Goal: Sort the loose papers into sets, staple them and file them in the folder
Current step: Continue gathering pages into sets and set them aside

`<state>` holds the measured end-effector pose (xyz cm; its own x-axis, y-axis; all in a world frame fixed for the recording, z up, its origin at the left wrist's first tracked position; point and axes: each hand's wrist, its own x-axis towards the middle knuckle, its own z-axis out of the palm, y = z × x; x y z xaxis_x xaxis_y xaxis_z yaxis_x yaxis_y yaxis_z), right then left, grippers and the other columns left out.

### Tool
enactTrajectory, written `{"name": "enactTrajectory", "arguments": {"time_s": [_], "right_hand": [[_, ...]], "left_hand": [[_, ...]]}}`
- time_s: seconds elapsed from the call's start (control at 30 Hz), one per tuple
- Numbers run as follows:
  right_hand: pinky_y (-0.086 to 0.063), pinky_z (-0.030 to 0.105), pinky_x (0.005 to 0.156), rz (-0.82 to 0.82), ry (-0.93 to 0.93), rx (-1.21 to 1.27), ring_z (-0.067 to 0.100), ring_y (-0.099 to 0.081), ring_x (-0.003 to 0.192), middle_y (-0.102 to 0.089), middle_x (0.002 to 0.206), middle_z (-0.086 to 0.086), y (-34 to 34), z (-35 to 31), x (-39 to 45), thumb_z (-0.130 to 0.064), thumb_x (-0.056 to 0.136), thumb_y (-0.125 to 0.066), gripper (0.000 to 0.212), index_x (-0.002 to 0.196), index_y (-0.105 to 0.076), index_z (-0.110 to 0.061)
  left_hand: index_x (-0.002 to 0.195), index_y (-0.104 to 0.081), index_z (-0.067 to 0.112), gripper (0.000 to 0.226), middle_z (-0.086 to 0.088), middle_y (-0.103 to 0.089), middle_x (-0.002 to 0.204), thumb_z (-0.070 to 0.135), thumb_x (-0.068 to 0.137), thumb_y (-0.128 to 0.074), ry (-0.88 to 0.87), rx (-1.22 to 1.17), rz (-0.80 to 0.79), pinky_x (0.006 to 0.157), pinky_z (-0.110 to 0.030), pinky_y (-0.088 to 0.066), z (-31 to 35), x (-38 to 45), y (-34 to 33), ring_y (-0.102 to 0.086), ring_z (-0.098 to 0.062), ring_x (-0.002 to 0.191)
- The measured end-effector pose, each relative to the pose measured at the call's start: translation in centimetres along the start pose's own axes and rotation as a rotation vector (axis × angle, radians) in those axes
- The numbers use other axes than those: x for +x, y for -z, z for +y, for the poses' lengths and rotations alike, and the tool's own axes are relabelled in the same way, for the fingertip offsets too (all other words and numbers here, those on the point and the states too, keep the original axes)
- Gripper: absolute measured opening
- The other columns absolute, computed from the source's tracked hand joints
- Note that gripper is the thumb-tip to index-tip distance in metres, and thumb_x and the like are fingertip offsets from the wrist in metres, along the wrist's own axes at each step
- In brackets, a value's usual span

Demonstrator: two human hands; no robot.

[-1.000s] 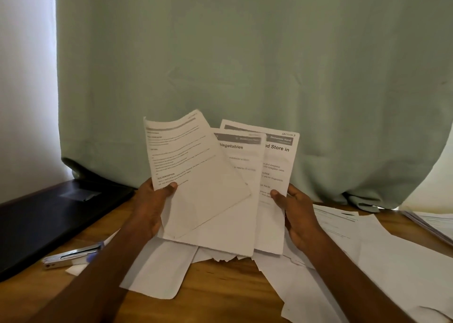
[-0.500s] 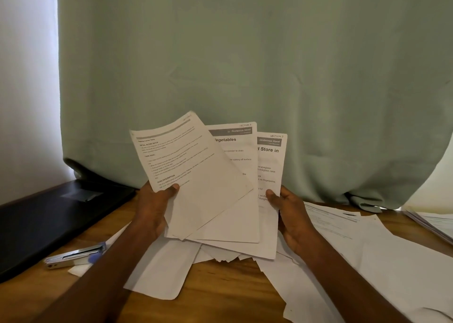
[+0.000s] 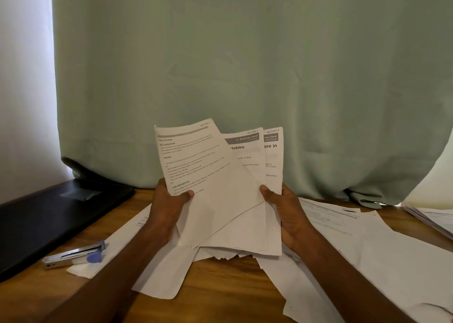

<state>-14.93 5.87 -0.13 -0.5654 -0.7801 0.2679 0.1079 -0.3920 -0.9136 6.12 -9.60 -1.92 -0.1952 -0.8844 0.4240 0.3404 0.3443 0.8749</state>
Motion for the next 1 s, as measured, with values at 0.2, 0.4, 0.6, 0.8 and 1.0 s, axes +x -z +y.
{"name": "enactTrajectory", "arguments": {"time_s": [0.2, 0.4, 0.6, 0.8, 1.0], "right_hand": [[-0.051, 0.058, 0.103, 0.020, 0.014, 0.021, 0.038, -0.067, 0.115, -0.072, 0.125, 0.011, 0.4, -0.1, 0.3, -0.012, 0.098, -0.065, 0.034, 0.132, -0.063, -0.014], [-0.054, 0.055, 0.099, -0.069, -0.003, 0.126, 0.035, -0.069, 0.113, -0.072, 0.126, 0.011, 0.5, -0.6, -0.1, -0.018, 0.090, -0.066, 0.042, 0.132, -0.063, -0.018], [-0.050, 0.058, 0.104, -0.078, 0.000, 0.114, 0.041, -0.064, 0.120, -0.071, 0.126, 0.013, -0.5, -0.3, -0.3, -0.014, 0.091, -0.067, 0.044, 0.135, -0.063, -0.014], [-0.060, 0.043, 0.087, -0.137, -0.053, 0.209, 0.031, -0.071, 0.112, -0.073, 0.123, 0.012, -2.7, -0.3, -1.1, -0.030, 0.101, -0.060, 0.035, 0.132, -0.065, -0.014], [-0.057, 0.026, 0.079, -0.232, 0.152, -0.577, 0.022, -0.072, 0.104, -0.075, 0.118, 0.001, -4.8, 1.9, -3.3, -0.027, 0.106, -0.055, 0.020, 0.121, -0.068, -0.023]], "left_hand": [[0.132, -0.066, 0.018, 0.050, -0.004, -0.074, 0.123, -0.005, 0.088, -0.073, 0.167, -0.179, -0.132, 0.094, -0.045, -0.058, 1.1, 0.1, 0.4, -0.069, -0.027, 0.115], [0.133, -0.066, 0.019, 0.048, -0.010, -0.073, 0.127, -0.002, 0.090, -0.068, 0.317, -0.370, -0.351, 0.087, -0.045, -0.062, 2.2, 0.1, 1.6, -0.072, -0.028, 0.112], [0.136, -0.064, 0.020, 0.054, -0.009, -0.072, 0.128, 0.001, 0.087, -0.077, 0.255, -0.260, -0.407, 0.086, -0.044, -0.062, 2.1, -0.3, 1.5, -0.071, -0.029, 0.115], [0.132, -0.067, 0.024, 0.051, 0.001, -0.073, 0.127, 0.004, 0.087, -0.078, 0.169, -0.145, -0.273, 0.088, -0.032, -0.061, 2.7, 0.5, 4.1, -0.071, -0.017, 0.113], [0.123, -0.067, 0.013, 0.042, -0.001, -0.074, 0.115, -0.001, 0.086, -0.079, 0.113, -0.235, 0.345, 0.094, -0.042, -0.060, 2.0, 1.7, 8.5, -0.072, -0.016, 0.099]]}}
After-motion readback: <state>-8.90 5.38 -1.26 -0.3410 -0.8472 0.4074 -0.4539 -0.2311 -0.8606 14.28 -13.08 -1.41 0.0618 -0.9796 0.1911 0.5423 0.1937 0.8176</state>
